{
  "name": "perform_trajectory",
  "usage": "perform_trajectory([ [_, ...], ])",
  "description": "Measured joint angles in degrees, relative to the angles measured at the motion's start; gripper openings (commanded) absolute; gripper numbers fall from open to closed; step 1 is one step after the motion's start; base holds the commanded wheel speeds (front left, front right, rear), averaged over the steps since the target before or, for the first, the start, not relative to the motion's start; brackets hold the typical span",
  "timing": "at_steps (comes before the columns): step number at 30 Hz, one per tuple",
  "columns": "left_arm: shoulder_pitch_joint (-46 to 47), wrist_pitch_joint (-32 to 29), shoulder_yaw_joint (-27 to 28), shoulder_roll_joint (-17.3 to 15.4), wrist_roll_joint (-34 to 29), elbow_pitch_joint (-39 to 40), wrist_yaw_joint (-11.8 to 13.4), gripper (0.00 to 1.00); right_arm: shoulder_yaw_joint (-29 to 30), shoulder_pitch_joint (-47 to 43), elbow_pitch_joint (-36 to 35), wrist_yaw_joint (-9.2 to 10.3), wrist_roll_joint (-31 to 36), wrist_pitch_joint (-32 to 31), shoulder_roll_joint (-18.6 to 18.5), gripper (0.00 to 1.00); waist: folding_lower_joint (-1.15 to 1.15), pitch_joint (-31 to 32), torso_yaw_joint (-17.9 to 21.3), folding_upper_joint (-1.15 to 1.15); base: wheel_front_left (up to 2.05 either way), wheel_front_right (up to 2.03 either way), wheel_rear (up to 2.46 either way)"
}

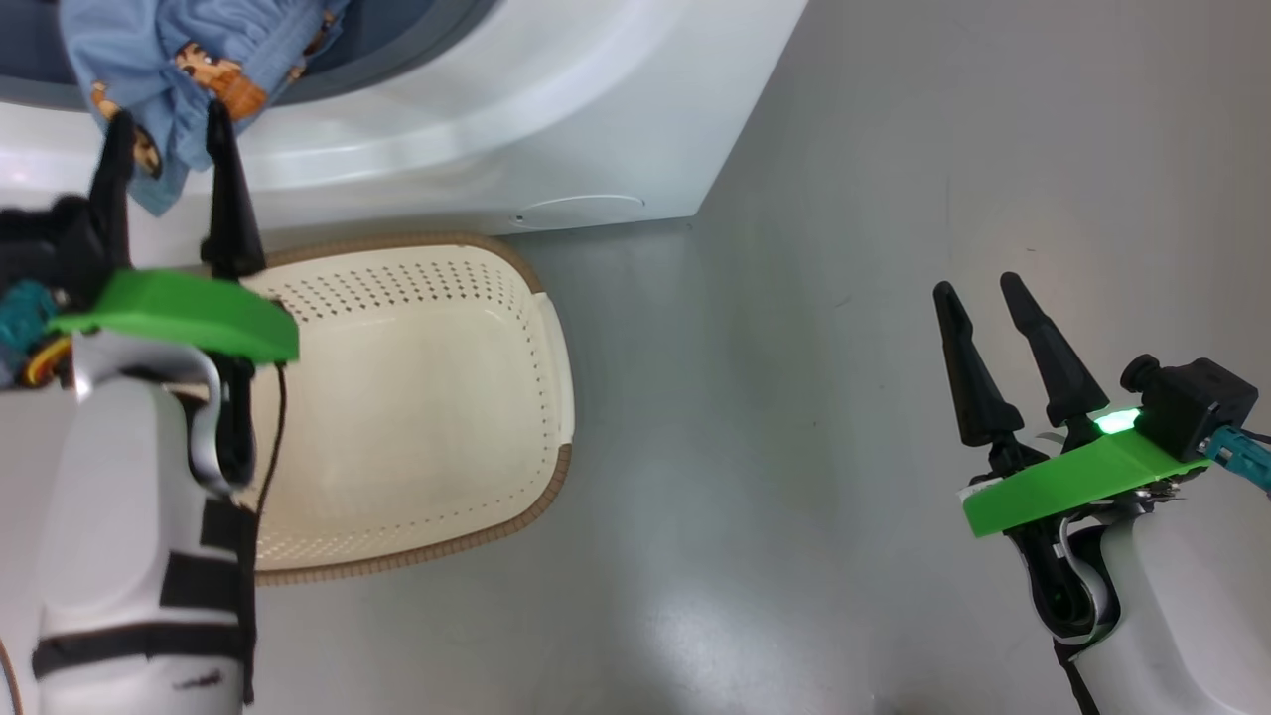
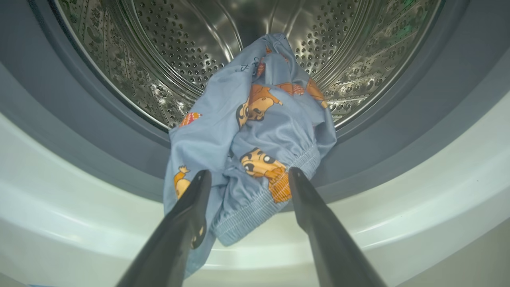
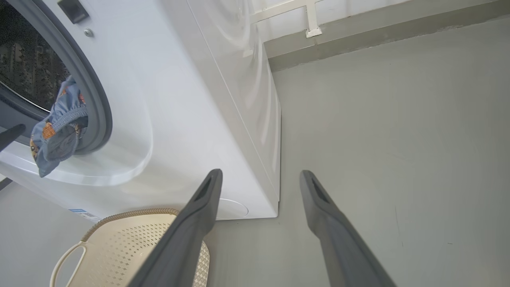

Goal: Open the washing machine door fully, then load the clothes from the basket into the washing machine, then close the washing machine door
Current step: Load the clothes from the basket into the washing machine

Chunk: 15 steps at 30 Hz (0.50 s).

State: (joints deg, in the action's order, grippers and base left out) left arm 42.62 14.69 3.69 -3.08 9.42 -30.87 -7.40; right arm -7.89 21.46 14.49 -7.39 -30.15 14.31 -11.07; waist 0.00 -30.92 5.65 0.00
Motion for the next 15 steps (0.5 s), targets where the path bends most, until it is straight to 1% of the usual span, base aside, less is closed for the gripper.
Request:
perform_trajectory([
  [10, -11.22, 0.00, -0.08, 0.84, 0.02, 7.40, 0.00, 1.00, 0.87, -0.35, -0.03, 0.00, 0.43, 0.01, -0.83, 1.00, 0.00, 1.11, -1.38, 0.00, 0.00, 0.00, 0.00],
  [15, -16.73, -0.01, 0.12, 1.03, 1.04, 11.54, 0.00, 1.00, 1.05, -0.62, -0.02, 0.00, 1.09, 0.00, -1.35, 1.00, 0.00, 1.64, -1.93, 0.00, 0.00, 0.00, 0.00],
])
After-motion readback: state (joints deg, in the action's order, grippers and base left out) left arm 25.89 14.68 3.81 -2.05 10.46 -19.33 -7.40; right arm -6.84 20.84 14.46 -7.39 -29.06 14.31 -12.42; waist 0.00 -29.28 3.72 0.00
